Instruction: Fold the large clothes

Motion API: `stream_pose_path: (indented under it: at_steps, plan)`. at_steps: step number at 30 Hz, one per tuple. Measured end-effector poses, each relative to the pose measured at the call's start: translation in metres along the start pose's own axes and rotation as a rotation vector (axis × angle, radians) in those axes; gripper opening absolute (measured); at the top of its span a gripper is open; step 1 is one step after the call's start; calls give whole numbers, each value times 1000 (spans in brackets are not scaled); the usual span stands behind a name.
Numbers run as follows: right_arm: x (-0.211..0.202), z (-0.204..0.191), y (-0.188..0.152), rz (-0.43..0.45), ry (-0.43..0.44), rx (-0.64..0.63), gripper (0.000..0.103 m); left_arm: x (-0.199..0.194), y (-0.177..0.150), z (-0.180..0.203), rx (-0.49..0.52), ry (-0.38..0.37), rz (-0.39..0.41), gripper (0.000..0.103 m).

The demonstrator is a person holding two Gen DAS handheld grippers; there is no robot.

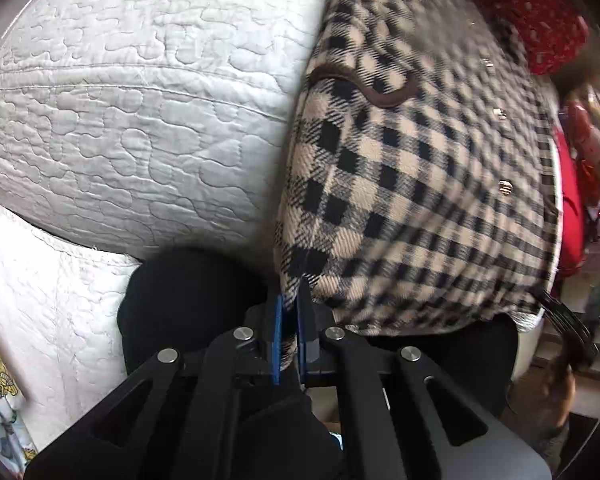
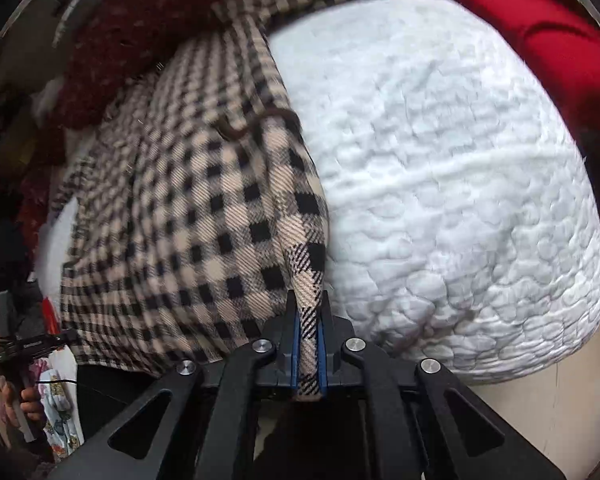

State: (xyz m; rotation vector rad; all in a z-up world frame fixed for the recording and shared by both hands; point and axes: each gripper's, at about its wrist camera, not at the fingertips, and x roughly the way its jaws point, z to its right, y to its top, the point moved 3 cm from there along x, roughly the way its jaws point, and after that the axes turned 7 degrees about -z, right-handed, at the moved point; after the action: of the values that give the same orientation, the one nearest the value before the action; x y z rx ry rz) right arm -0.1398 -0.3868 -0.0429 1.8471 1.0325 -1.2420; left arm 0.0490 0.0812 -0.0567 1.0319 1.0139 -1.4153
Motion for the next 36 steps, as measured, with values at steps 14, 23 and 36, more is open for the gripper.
stream_pose_path:
  at_steps: [14, 23, 36]
  plan:
    - [9, -48, 60, 62, -35, -50, 25, 37, 70, 80, 164, 104, 70, 52]
    - [-90, 70, 194, 354, 110, 317, 61, -23, 118, 101, 155, -32, 175, 52]
    - [27, 226, 368, 325, 381, 815, 65, 21, 204, 119, 53, -76, 89, 54]
